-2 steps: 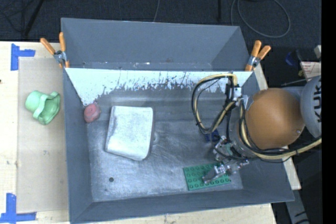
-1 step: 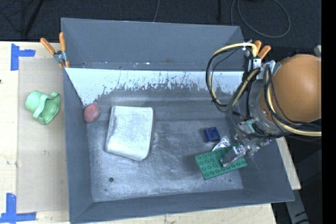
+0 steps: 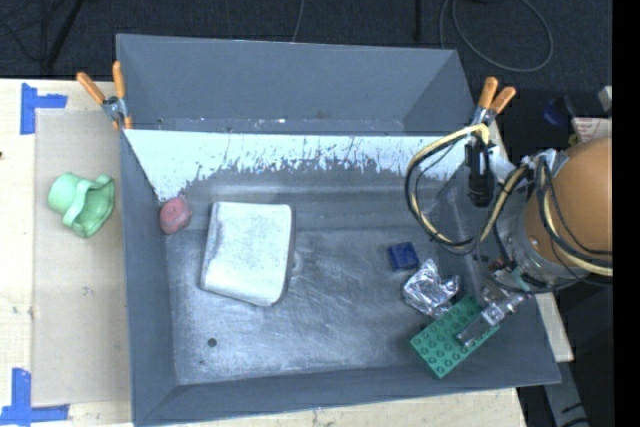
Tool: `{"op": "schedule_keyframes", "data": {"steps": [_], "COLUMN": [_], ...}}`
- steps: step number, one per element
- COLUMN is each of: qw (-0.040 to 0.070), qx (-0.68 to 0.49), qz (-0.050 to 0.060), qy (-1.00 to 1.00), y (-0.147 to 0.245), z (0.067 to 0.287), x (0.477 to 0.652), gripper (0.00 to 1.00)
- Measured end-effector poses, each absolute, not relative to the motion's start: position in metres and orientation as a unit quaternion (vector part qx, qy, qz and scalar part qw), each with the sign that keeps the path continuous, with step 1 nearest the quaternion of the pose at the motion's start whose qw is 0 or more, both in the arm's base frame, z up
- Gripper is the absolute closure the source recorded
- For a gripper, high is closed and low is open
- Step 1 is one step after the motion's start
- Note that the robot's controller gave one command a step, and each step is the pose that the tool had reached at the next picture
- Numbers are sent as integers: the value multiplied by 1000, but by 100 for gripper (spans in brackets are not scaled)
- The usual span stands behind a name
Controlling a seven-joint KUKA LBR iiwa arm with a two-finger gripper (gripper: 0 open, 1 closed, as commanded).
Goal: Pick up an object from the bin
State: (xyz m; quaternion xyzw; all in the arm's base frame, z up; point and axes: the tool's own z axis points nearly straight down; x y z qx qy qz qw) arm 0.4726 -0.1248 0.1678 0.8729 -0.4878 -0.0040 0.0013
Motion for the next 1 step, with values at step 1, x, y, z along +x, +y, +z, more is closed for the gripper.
{"op": "schedule_keyframes", "data": {"steps": [1], "qw": [-1], "qx": [961], "qz": [-1], "qy": [-275], "y": [-112], "z": [285], "x": [502], "gripper": [100]}}
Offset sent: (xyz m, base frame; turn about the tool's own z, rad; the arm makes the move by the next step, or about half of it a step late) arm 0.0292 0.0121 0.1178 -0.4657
